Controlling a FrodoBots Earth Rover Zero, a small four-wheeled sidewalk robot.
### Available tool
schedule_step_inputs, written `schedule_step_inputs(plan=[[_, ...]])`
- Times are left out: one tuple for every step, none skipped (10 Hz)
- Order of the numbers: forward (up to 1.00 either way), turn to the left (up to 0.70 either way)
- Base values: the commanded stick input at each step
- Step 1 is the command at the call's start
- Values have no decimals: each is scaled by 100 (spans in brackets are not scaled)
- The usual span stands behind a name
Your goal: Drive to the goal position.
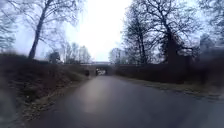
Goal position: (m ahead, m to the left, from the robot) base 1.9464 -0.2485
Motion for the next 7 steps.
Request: schedule_step_inputs(plan=[[0, -70], [0, -70], [0, -70], [0, -70], [0, -70], [0, -70], [0, -70]])
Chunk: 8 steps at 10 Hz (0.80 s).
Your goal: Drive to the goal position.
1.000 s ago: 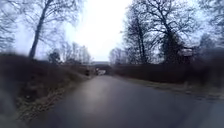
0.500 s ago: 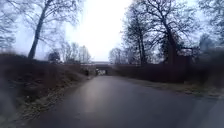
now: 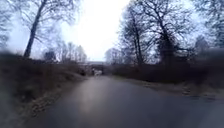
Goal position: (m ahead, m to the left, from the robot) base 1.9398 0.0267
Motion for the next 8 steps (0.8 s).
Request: schedule_step_inputs(plan=[[0, -70], [0, -70], [0, -70], [0, -70], [0, -70], [0, -70], [0, -70], [0, -70]])
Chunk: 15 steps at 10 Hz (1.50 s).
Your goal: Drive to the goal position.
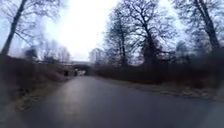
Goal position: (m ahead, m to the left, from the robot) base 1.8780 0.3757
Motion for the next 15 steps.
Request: schedule_step_inputs(plan=[[0, -70], [0, -70], [0, -70], [0, -70], [0, -70], [0, -70], [3, -63], [36, 0], [45, 3], [45, 11], [45, 27], [45, 27], [45, 27], [45, 27], [45, 27]])
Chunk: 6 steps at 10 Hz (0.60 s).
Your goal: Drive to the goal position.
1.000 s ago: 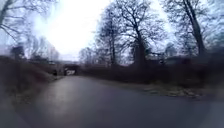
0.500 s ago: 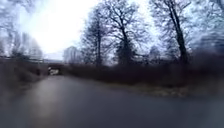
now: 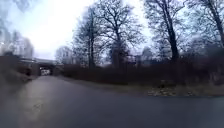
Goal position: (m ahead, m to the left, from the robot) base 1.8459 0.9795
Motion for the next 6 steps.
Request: schedule_step_inputs(plan=[[45, 27], [45, 27], [45, 27], [45, 27], [45, 27], [45, 27]])
